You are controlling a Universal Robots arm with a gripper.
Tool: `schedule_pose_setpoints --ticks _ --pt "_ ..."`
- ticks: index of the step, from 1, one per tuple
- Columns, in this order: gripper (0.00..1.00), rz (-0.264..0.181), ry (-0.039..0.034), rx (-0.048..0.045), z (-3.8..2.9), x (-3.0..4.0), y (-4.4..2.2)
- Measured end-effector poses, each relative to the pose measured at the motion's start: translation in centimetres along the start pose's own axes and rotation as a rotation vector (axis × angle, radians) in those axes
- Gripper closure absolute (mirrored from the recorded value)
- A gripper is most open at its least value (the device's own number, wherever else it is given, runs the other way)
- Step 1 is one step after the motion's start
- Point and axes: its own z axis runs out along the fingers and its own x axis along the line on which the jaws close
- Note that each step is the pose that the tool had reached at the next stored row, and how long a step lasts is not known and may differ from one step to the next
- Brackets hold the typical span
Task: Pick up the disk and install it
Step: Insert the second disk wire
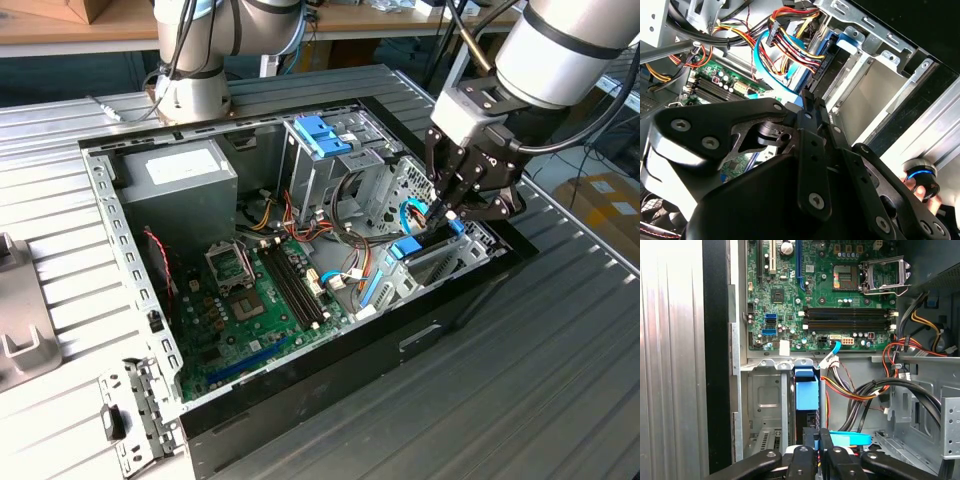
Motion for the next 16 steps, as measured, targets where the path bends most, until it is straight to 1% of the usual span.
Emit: schedule_pose_setpoints --ticks 5,7,8,10,12,16 --pt "0.84 0.000 0.0008 0.0000 0.26 -0.06 -0.02" --pt "0.84 0.000 0.0016 0.0000 0.32 -0.20 -0.12" --pt "0.84 0.000 0.0025 0.0000 0.38 -0.36 -0.29" --pt "0.84 0.000 0.0060 0.0001 0.51 -0.47 -0.47" --pt "0.84 0.000 0.0111 0.0002 0.64 -0.47 -0.54" --pt "0.84 -0.001 0.0159 0.0004 0.84 -0.46 -0.60"
